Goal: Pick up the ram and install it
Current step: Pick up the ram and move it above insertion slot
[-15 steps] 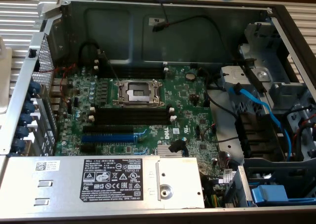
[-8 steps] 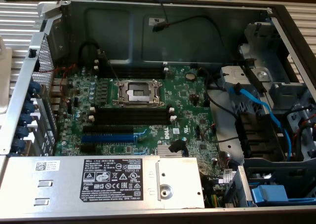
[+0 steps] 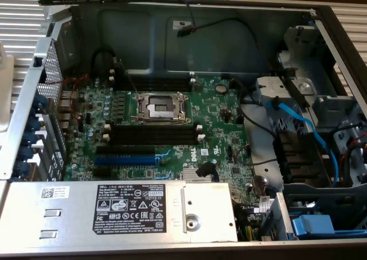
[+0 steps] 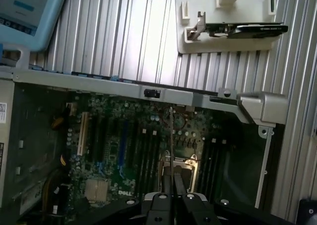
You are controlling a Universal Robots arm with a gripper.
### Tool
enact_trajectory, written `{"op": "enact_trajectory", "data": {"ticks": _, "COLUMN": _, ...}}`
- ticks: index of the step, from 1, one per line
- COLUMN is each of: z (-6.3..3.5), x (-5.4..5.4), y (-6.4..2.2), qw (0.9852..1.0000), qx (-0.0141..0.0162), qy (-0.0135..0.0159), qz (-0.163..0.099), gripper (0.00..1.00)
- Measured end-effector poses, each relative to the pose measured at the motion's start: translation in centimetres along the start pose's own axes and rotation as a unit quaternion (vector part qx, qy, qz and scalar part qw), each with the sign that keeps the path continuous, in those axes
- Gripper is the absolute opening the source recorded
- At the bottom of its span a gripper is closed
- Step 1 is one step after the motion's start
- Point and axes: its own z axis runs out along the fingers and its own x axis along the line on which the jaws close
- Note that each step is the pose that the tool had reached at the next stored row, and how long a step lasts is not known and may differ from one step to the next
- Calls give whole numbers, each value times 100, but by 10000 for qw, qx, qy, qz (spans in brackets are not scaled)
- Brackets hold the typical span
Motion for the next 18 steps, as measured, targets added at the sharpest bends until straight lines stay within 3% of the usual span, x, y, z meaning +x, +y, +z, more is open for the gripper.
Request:
{"op": "enact_trajectory", "data": {"ticks": 11, "z": 125, "x": 57, "y": -472, "qw": 10000, "qx": 0, "qy": 1, "qz": 1, "gripper": 13}}
{"op": "enact_trajectory", "data": {"ticks": 18, "z": 244, "x": 69, "y": -511, "qw": 9998, "qx": -2, "qy": 7, "qz": 192, "gripper": 13}}
